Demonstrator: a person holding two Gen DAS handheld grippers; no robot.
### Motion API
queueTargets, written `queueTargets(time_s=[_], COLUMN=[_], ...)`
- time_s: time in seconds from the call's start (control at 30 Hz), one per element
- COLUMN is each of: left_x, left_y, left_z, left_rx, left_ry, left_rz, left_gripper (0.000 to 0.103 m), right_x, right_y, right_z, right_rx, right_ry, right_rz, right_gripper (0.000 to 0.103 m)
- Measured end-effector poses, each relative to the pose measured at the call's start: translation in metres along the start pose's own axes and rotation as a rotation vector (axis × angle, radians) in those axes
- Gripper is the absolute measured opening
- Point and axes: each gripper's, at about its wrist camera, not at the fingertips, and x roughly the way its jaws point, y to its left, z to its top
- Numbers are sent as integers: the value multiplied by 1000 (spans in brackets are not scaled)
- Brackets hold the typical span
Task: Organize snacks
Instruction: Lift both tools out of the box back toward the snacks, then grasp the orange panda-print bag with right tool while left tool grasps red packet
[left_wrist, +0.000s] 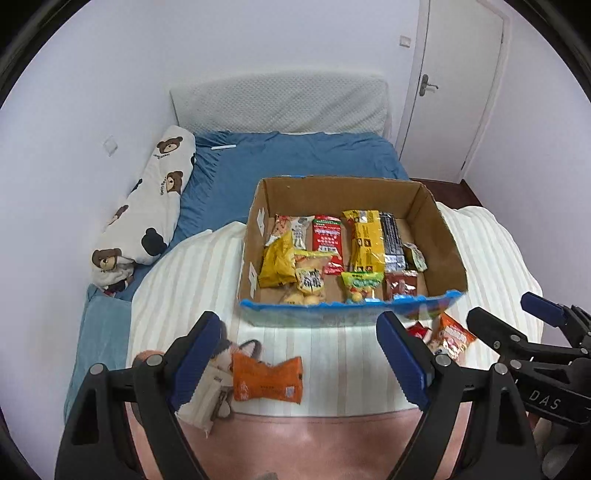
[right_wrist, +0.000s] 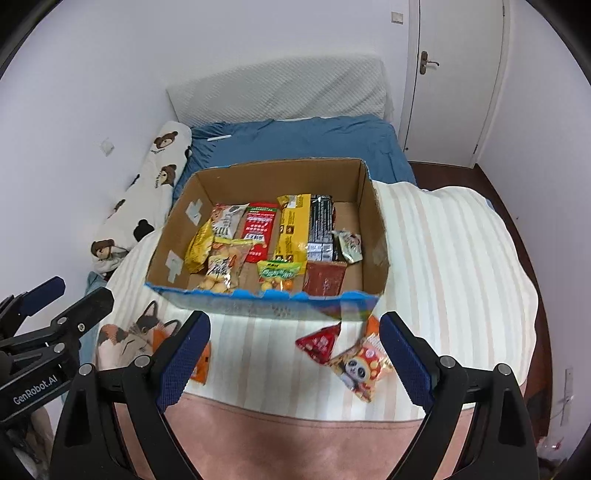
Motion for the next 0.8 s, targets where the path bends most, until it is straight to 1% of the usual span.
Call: queueTargets(time_s=[0.1, 0.2, 0.23, 0.33, 0.4, 0.47, 0.53, 0.6, 0.7, 0.8], left_x=[-2, 6, 13, 37, 52, 71, 91, 102, 120, 137], left_y=[-2, -2, -2, -1, -1, -2, -6, -11, -25, -43], left_z=[-14, -30, -36, -52, -60, -69, -77, -82, -84, -81], left_rx=[0, -14, -19, -34, -48, -67, -84, -90, -56, 9], left_ry=[3, 28, 51, 122, 159, 201, 251, 280, 304, 313], left_rz=[6, 17, 21, 26, 40, 46, 44, 40, 60, 74], left_gripper=[86, 86, 86, 86, 86, 86, 86, 86, 86, 86], right_x=[0, 11, 17, 44, 67, 91, 111, 132, 164, 191], right_y=[-4, -23, -29, -56, -75, -100, -119, -135, -149, -148], right_z=[-16, -34, -38, -54, -64, -73, -79, -85, -88, -87], right_rx=[30, 101, 118, 196, 251, 350, 433, 510, 601, 617], right_ry=[11, 51, 63, 135, 199, 253, 285, 300, 319, 335], right_rz=[21, 33, 29, 10, 1, 7, 6, -8, -18, -42], right_gripper=[95, 95, 95, 95, 95, 95, 95, 95, 95, 94])
